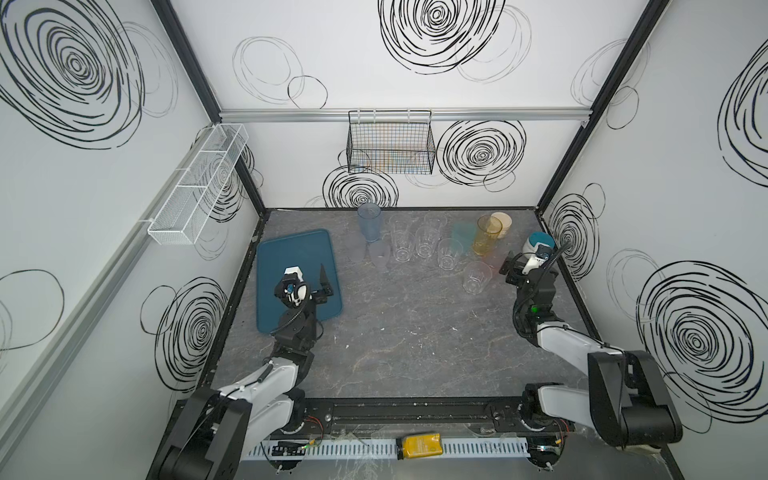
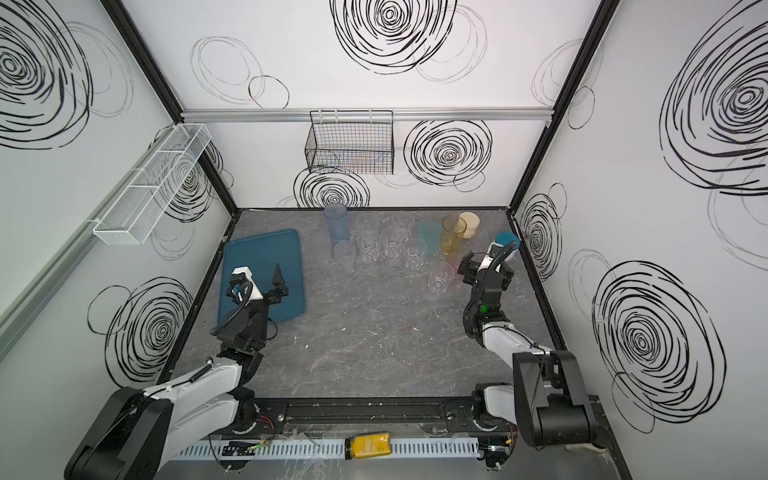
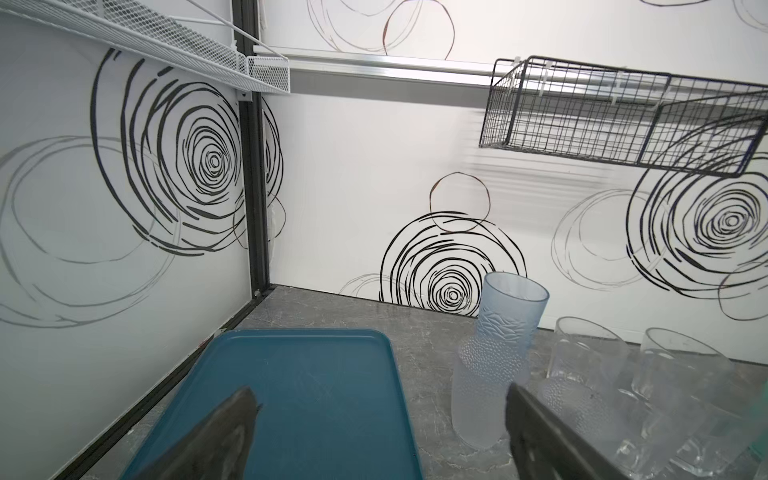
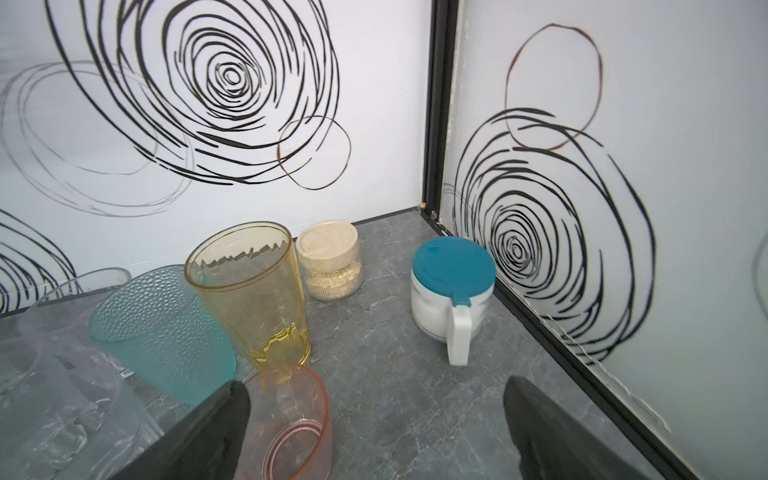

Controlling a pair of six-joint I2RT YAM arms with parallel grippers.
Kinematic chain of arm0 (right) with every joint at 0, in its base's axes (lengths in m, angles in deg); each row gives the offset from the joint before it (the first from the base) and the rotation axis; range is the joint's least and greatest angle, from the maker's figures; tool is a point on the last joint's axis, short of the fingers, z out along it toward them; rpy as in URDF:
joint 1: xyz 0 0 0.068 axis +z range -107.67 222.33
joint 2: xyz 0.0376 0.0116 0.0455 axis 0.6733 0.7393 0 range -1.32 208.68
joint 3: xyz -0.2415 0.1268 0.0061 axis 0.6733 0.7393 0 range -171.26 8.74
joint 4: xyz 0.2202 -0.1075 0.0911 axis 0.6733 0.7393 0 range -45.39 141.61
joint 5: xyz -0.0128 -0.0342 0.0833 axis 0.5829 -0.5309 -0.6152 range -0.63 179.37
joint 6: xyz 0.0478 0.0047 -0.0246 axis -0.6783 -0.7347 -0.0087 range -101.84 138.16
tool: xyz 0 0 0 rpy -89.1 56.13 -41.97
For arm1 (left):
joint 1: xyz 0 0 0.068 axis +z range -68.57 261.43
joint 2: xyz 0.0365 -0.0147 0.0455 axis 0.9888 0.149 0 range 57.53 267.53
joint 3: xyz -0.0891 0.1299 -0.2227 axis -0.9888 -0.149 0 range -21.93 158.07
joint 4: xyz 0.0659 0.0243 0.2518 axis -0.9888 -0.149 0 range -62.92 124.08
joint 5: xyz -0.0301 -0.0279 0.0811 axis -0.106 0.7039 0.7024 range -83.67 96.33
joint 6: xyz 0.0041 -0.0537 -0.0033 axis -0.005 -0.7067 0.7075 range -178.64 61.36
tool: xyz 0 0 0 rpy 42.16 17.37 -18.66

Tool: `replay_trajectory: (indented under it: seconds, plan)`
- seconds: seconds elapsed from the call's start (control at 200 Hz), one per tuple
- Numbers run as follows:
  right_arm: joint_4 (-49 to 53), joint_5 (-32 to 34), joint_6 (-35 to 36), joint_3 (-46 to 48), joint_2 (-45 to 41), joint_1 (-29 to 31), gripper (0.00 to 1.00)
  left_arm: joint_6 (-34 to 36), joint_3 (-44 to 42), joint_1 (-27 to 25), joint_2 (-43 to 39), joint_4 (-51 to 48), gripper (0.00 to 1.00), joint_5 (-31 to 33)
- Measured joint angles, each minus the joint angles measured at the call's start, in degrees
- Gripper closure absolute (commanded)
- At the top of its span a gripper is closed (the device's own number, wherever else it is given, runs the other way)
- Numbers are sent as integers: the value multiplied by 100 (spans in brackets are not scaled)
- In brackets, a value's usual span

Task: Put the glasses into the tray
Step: 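Move left gripper to the teal tray's near corner while right gripper reaches its far edge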

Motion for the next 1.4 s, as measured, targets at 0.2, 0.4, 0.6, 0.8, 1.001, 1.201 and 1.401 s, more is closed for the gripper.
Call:
replay_trajectory:
  seconds: [0.2,0.4,0.6,0.8,1.001,1.201,1.401]
  plan:
    - [1082,46,-1434,-796,-374,223,0,-597,1987,-669,197,-2503,4,570]
    - [1805,-911,-2275,-1209,11,-109,0,-2398,2671,876,48,-4131,3,-1202]
    - [2546,-1012,-2365,-1665,70,638,8,-2942,2710,1134,33,-5611,3,-1711]
    - [3316,-955,-2387,-1812,72,1801,8,-3399,2323,-96,-50,-6367,4,-973]
    - [3554,-855,-2369,-1989,70,2953,8,-3934,1722,-116,313,-6443,4,-811]
    - [3755,-785,-2387,-1987,70,3471,8,-4142,1600,-22,616,-6175,4,-892]
    - [3755,-778,-2490,-1967,131,3926,8,-4253,1189,542,890,-5827,4,-1169]
